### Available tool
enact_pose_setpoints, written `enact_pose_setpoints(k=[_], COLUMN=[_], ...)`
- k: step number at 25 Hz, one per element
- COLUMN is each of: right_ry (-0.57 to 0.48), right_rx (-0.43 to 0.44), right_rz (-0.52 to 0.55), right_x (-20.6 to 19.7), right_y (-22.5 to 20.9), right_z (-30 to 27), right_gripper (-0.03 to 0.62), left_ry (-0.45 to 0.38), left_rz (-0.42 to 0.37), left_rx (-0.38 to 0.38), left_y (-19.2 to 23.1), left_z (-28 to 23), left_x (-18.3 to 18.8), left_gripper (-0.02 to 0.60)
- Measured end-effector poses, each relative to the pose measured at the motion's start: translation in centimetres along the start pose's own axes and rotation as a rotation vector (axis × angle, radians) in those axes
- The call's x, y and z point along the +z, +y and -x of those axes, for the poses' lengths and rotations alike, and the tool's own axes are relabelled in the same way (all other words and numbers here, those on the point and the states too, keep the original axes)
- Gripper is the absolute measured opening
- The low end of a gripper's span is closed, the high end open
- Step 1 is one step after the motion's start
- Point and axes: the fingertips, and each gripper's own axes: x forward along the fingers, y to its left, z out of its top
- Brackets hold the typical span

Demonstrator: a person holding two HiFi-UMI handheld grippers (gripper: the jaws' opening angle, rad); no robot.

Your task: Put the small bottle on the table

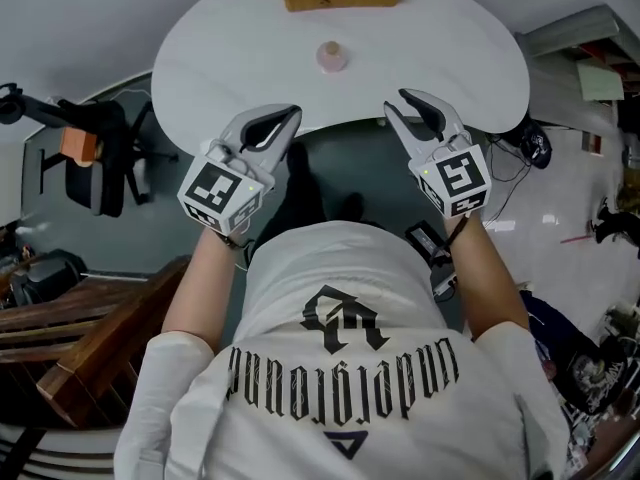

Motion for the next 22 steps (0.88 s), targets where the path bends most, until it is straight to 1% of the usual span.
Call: enact_pose_setpoints(k=[9,12,16,22], right_ry=[-0.132,-0.162,-0.19,-0.216], right_rx=[0.022,0.013,-0.003,-0.001], right_rz=[0.009,0.013,0.049,0.038], right_x=[5.0,6.1,7.2,7.9], right_y=[0.8,1.0,0.9,0.9], right_z=[7.0,8.8,10.2,11.6], right_gripper=[0.074,0.063,0.052,0.022], left_ry=[-0.077,-0.092,-0.109,-0.123], left_rz=[-0.091,-0.103,-0.136,-0.146], left_rx=[-0.002,-0.008,-0.014,-0.008], left_y=[-4.7,-5.7,-6.3,-6.8], left_z=[1.5,1.7,1.8,2.2], left_x=[5.8,6.8,8.1,9.3], left_gripper=[0.009,0.009,0.008,0.008])
